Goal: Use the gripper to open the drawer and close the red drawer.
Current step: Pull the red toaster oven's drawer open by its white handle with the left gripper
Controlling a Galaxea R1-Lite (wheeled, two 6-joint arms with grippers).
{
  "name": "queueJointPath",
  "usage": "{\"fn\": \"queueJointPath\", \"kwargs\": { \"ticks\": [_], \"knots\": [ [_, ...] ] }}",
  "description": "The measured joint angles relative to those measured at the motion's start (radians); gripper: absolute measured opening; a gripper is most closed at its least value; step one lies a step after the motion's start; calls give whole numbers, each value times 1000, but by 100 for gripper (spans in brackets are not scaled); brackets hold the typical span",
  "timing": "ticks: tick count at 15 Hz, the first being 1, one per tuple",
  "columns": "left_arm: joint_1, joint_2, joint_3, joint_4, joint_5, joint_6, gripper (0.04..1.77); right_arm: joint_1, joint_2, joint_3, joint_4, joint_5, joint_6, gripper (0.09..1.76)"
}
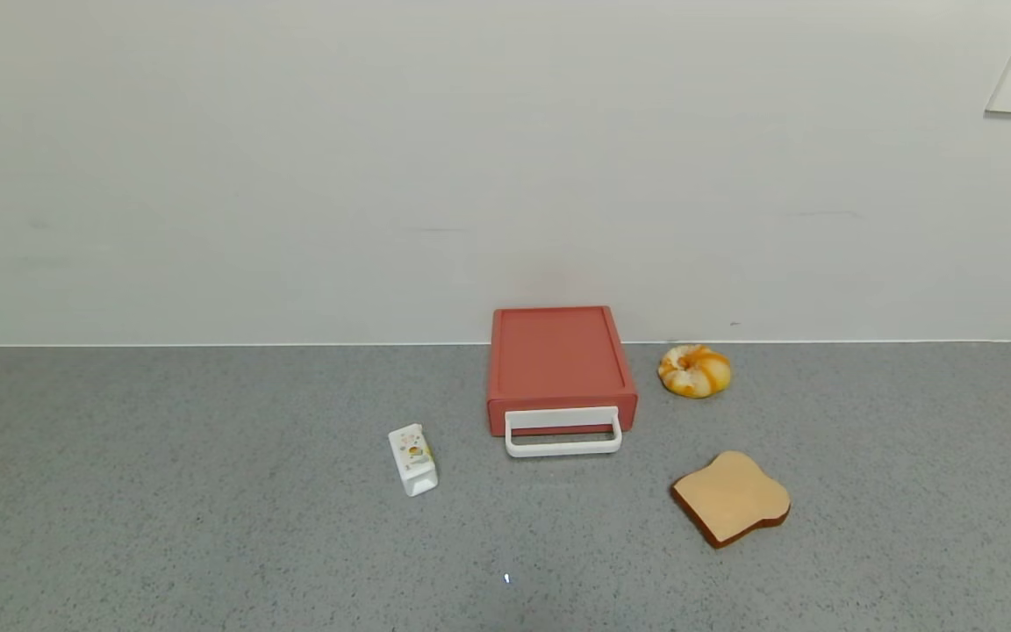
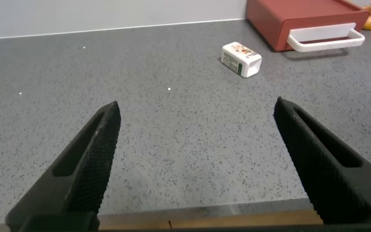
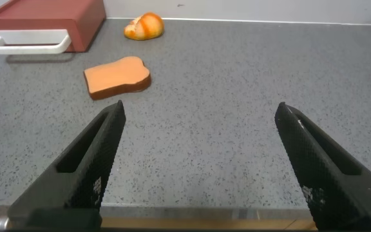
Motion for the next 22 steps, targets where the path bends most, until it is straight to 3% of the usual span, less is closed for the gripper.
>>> {"fn": "queueJointPath", "kwargs": {
  "ticks": [6,11,16,22],
  "knots": [
    [0,0,-36,12,-10,0,172,4,0,0,0,0,0,171],
    [0,47,-175,93,-5,0,172,4,0,0,0,0,0,171],
    [-2,290,-380,131,11,6,172,4,0,0,0,0,0,171],
    [-4,757,-691,134,83,6,172,4,0,0,0,0,0,171]
  ]
}}
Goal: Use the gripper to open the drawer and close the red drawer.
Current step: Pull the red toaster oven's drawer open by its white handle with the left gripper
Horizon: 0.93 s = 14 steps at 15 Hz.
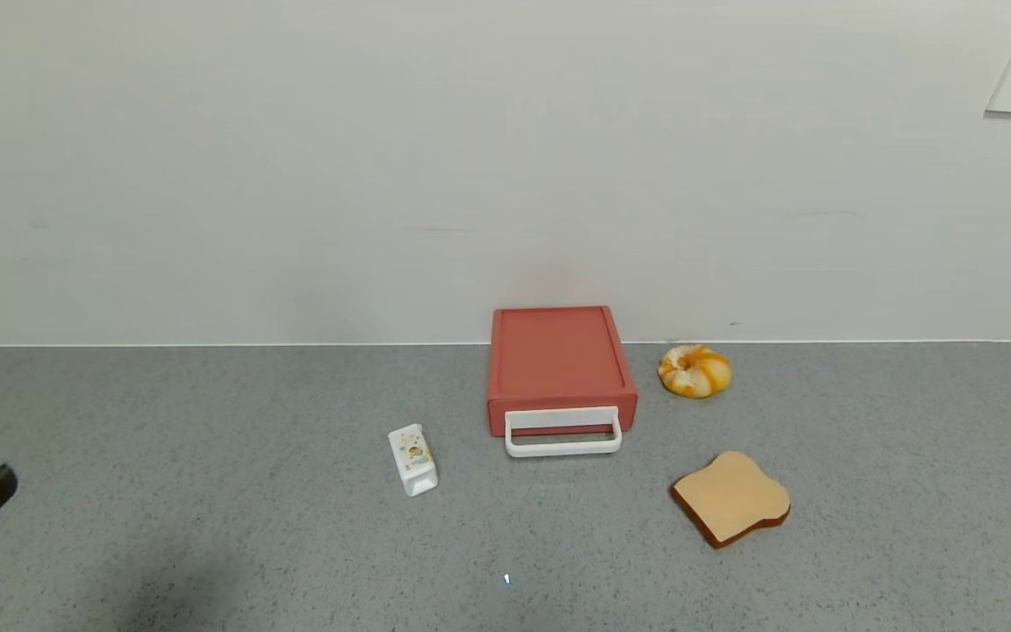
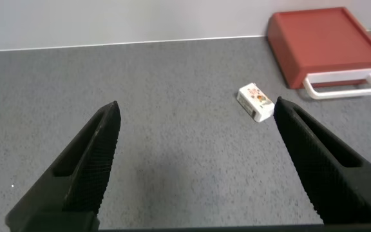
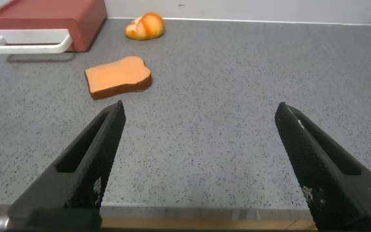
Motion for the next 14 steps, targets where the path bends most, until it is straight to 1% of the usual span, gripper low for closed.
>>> {"fn": "queueJointPath", "kwargs": {
  "ticks": [2,3,5,8,10,11,14],
  "knots": [
    [-20,165,-118,5,49,-3,172,0,0,0,0,0,0,171],
    [-44,242,-172,17,88,-6,172,0,0,0,0,0,0,171],
    [-127,396,-282,39,177,-35,172,0,0,0,0,0,0,171],
    [-269,607,-439,69,272,-94,172,0,0,0,0,0,0,171],
    [-346,724,-554,121,299,-152,172,0,0,0,0,0,0,171],
    [-379,783,-624,167,303,-191,172,0,0,0,0,0,0,171],
    [-454,946,-818,291,307,-294,172,0,0,0,0,0,0,171]
  ]
}}
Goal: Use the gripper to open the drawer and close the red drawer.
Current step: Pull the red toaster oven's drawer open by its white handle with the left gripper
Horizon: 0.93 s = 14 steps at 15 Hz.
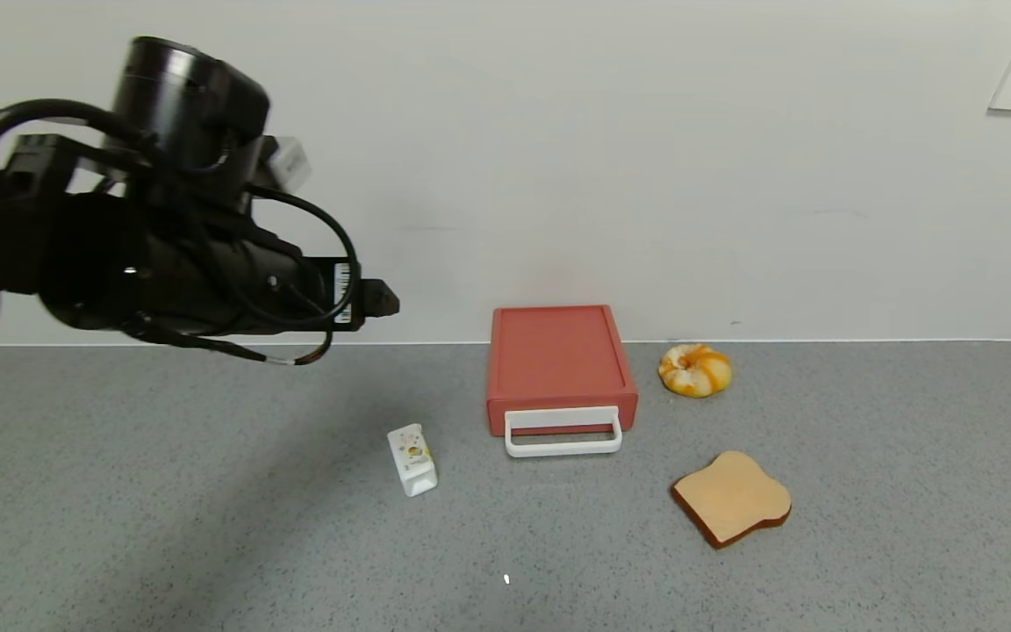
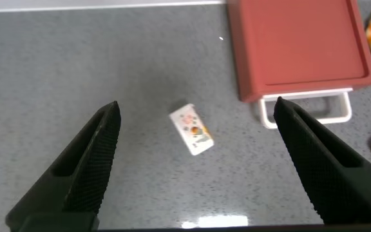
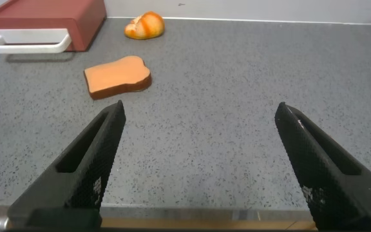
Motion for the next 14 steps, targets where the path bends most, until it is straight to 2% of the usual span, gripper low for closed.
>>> {"fn": "queueJointPath", "kwargs": {
  "ticks": [4,8,11,14],
  "knots": [
    [-97,190,-195,117,-4,-123,172,0,0,0,0,0,0,171],
    [-197,335,-323,201,-4,-240,172,0,0,0,0,0,0,171],
    [-235,411,-412,285,-9,-319,172,0,0,0,0,0,0,171],
    [-264,481,-453,307,-11,-343,172,0,0,0,0,0,0,171]
  ]
}}
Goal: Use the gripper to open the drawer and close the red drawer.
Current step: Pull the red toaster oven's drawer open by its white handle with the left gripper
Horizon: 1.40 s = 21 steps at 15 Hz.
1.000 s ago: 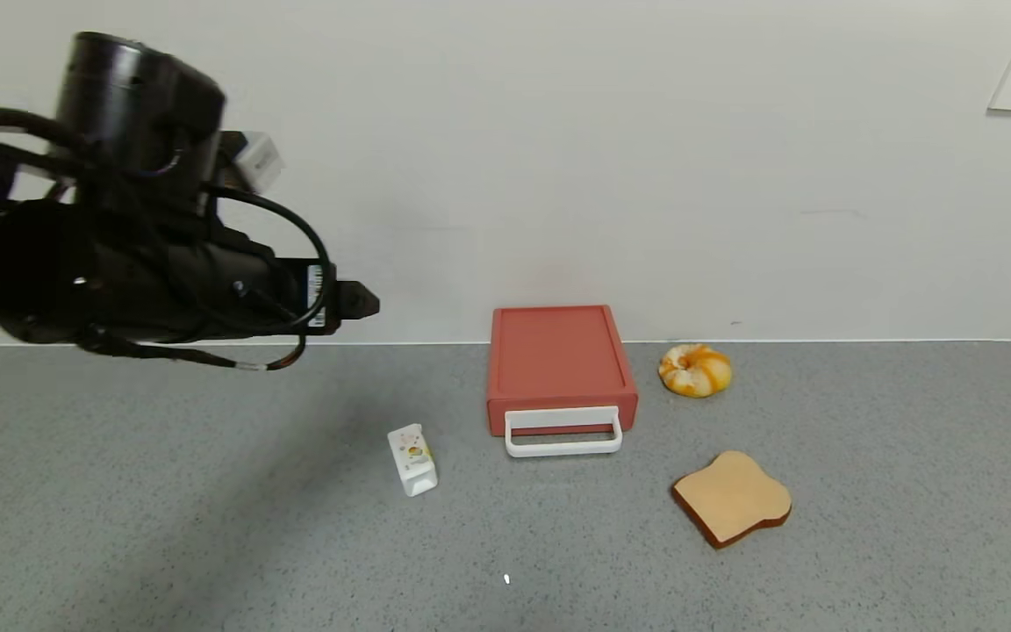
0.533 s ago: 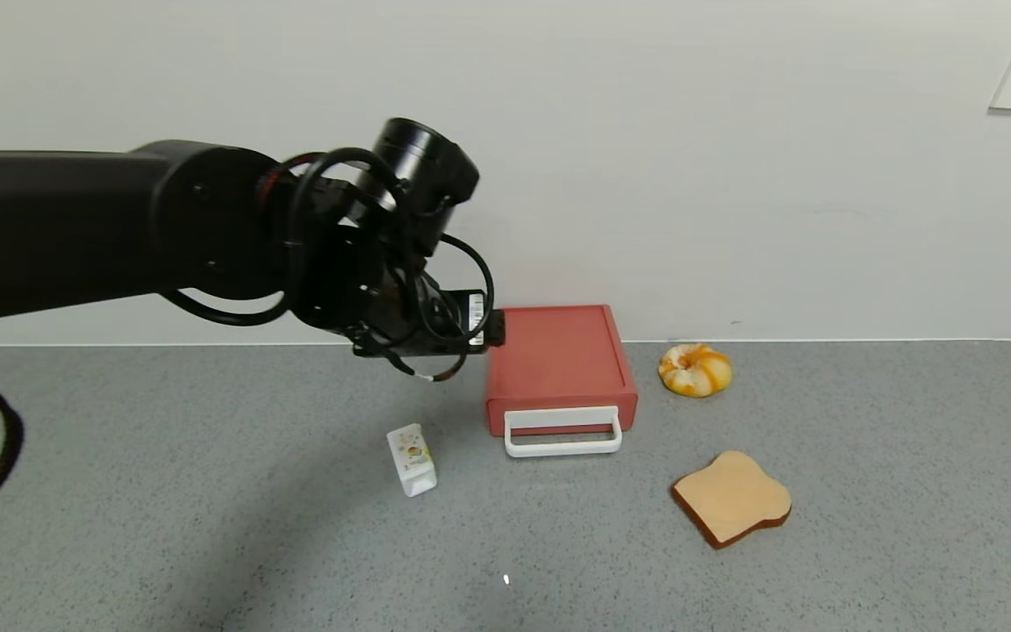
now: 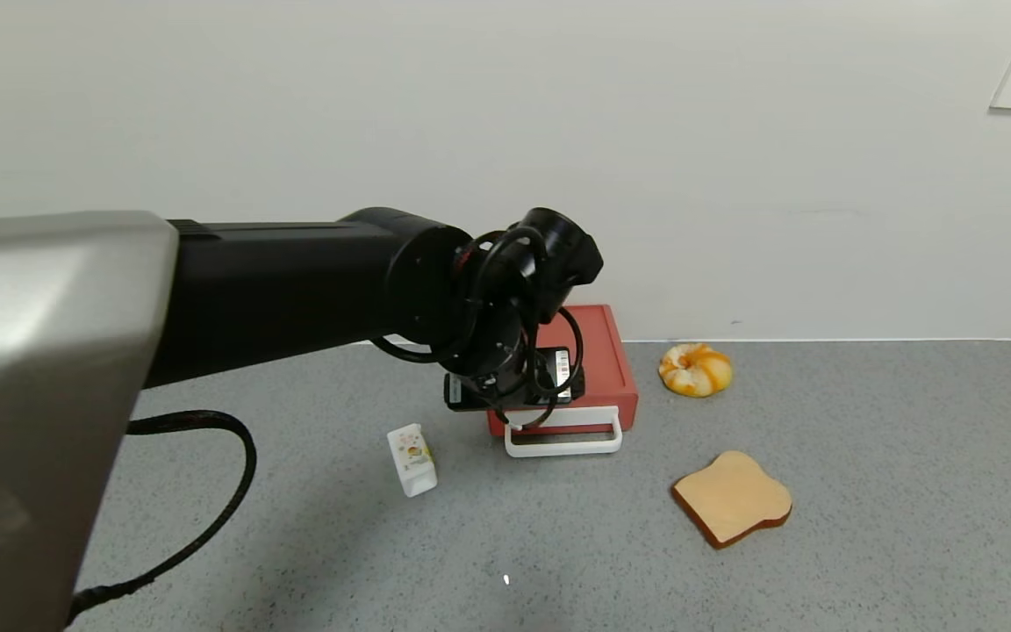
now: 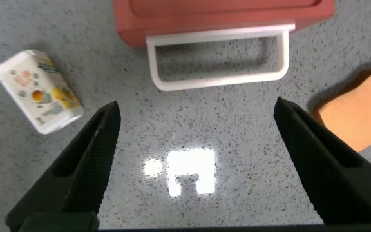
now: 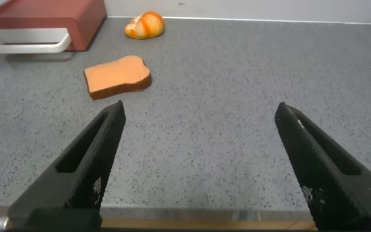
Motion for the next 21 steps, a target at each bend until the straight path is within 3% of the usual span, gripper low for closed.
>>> {"fn": "queueJointPath", "kwargs": {
  "ticks": [8,13,21],
  "knots": [
    [-22,113,-18,-109,-1,-26,172,0,0,0,0,0,0,171],
    [-25,178,-18,-221,56,-39,172,0,0,0,0,0,0,171],
    [-31,214,-18,-227,65,13,172,0,0,0,0,0,0,171]
  ]
}}
